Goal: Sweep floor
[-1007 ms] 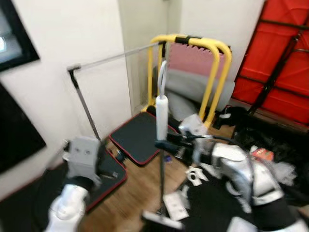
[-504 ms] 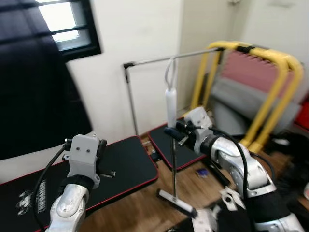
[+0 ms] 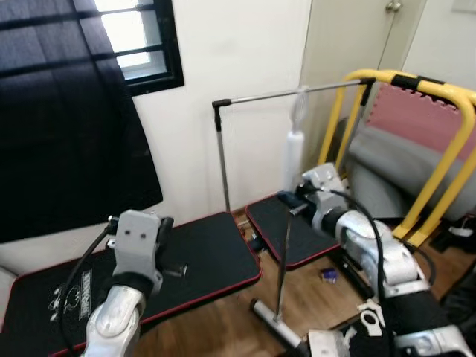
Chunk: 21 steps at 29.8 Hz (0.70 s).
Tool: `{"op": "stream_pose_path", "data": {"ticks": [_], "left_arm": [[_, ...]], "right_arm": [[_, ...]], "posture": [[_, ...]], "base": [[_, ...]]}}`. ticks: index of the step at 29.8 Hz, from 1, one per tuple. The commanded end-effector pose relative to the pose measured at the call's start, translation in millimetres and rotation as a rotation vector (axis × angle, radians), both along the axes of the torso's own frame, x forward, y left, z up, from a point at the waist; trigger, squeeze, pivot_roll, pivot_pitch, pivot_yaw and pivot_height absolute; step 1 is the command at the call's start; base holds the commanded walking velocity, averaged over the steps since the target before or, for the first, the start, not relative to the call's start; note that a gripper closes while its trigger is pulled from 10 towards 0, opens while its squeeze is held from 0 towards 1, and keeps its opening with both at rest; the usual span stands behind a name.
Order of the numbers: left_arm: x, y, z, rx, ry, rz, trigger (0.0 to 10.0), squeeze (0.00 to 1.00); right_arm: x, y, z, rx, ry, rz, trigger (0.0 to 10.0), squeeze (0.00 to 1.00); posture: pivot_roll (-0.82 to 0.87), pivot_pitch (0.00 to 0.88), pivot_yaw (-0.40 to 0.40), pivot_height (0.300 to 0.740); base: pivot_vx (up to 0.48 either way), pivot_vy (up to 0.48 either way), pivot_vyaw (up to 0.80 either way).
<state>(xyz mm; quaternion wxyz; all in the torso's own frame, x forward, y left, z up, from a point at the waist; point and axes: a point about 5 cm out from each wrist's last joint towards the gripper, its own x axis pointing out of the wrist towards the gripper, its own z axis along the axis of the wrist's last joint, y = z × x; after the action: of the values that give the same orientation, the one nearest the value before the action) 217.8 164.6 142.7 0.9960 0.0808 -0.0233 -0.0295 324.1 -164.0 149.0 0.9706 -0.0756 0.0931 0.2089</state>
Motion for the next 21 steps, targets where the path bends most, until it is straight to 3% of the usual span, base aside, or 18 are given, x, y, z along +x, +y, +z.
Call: {"op": "stream_pose_path", "data": {"ticks": [1, 13, 21], "left_arm": [[0.4, 0.1, -2, 0.004, 0.007, -0.003, 10.0, 0.0], [0.1, -1.4, -2, 0.002, 0.002, -0.008, 10.0, 0.0], [-3.3, -10.6, -1, -0.008, 0.01, -0.049, 10.0, 0.0]], "right_arm": [[5.1, 0.5, 16, -0.014, -0.087, -0.013, 10.0, 0.0], [7.8, 4.0, 9, -0.036, -0.055, -0.036, 10.0, 0.0], [3.1, 23.1, 2, -0.026, 0.005, 0.081, 10.0, 0.0]], "posture": [[-0.09, 0.0, -0.012, 0.74], [-0.09, 0.0, -0.015, 0.74], [-0.08, 0.008, -0.013, 0.74]], "base": [[0.244, 0.0, 0.0], [0.245, 0.0, 0.0], [0.0, 0.0, 0.0]]}}
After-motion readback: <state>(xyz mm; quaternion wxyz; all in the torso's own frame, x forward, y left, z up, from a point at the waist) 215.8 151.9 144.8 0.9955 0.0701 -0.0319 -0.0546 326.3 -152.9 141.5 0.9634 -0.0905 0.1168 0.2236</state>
